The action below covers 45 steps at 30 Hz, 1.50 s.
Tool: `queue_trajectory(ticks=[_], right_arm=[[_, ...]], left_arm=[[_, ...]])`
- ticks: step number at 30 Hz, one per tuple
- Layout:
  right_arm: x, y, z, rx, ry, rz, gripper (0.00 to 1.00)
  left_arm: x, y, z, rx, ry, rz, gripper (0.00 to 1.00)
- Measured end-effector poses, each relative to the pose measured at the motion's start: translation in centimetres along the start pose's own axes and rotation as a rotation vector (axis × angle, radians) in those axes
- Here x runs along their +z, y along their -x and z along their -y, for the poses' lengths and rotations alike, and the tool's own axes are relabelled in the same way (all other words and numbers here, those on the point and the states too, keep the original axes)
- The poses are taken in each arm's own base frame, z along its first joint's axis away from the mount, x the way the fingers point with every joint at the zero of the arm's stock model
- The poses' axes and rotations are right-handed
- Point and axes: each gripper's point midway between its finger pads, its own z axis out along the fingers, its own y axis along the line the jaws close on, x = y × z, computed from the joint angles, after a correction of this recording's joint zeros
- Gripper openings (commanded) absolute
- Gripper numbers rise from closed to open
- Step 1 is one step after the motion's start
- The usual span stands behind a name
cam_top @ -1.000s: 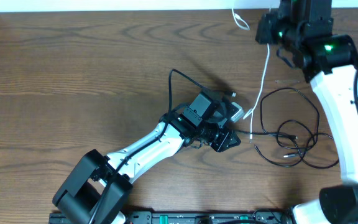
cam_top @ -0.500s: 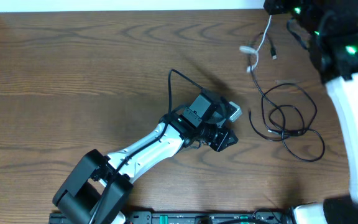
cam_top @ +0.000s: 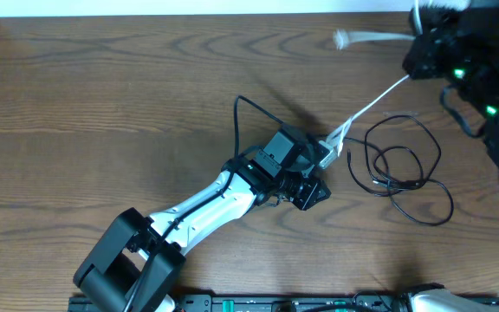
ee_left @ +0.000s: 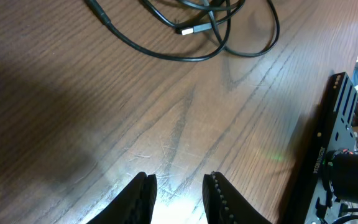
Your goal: Untangle cables
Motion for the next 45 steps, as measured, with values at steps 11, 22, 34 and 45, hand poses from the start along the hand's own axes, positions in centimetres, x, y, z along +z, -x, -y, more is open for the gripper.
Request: queue_trajectory(ticks=[11,22,34,45], right_arm=[[1.6,-5.2,5.4,0.02,-0.275,-0.211,0.01],[-3.9,-8.3,18.3,0.361,-0.648,-0.309,0.01],[-17.6,-10.6,32.7,0.798,-1.126,-0.143,0.01],[-18.2,-14.9,39.3,0.965,-1.227,-0.248,0.01]], left_arm=[[0.0,0.0,0.1,-0.004,-0.004,-0.001,0.3],[-0.7,2.5,-0.7,0.029,-0.002,0.097,0.3],[-0.7,3.2,-0.4,0.024,-0.013,0.124,0.3],[-0.7,3.2,-0.4,0.023,-0.013,0.124,0.3]])
